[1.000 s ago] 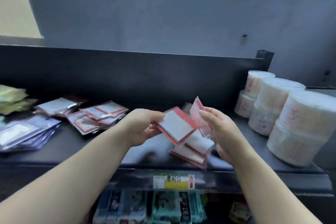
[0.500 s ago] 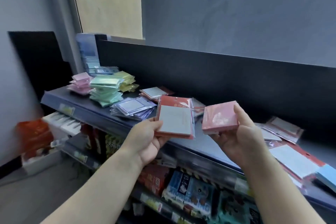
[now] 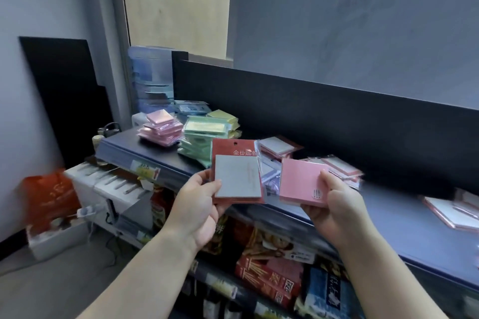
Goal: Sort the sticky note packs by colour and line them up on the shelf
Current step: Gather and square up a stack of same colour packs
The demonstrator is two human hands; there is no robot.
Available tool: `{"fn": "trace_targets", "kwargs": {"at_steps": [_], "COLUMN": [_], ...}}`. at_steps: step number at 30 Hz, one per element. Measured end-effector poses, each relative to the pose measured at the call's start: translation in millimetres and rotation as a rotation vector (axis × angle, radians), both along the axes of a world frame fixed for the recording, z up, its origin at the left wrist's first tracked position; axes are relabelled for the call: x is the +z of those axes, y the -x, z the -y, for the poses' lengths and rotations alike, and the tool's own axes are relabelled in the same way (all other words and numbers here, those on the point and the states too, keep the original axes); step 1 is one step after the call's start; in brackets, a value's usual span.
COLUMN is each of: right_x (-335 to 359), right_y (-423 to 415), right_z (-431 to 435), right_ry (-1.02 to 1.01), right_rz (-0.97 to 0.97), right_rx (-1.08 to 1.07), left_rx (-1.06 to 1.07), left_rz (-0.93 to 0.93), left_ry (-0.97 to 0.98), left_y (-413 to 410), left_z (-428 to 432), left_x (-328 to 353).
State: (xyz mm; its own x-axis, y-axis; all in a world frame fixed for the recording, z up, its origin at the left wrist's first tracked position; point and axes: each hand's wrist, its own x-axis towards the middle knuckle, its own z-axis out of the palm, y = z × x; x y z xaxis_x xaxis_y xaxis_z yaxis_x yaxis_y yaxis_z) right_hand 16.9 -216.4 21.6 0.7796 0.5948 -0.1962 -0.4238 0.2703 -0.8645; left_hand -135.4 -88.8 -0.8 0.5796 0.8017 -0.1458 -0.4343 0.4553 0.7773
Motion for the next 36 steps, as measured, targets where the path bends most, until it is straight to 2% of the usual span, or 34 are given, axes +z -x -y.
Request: {"fn": "trace_targets", "kwargs": {"at_steps": [8, 13, 18, 23, 25, 28, 32, 36], "right_x": [-7, -3, -2, 6, 8, 5, 2, 1], "right_y": [25, 17, -5, -30, -40, -58, -73, -78], "right_z": [-30, -28, -19, -19, -20, -23, -31, -52], "right_ry": [0.118, 0.170, 0.136, 0.016, -0.046, -0.080, -0.078, -0.080], "right_rz": [0.019, 0.065, 0.066, 0.002, -0.011, 0.030, 0.076, 0.109], "right_rx": [-0.203, -0.319, -0.381, -0.346, -0.299, -0.245, -0.175, -0.064], "left_rx": [-0.106, -0.152, -0.185, -0.190, -0.169, -0.154, -0.204, -0.197], "left_rz": [-0.087, -0.161, -0.246, -0.391, -0.426, -0.509, -0.667, -0.572], "left_ry": [-0.182, -0.385, -0.484, -0.599, -0.580, -0.553, -0.693, -0.837], "left_y": [6, -26, -76, -137, -157, -182, -187, -167], "left_z": [-46, -54, -54, -71, -77, -87, -90, -77], "left_x": [0, 8, 26, 28, 32, 29, 27, 39]}}
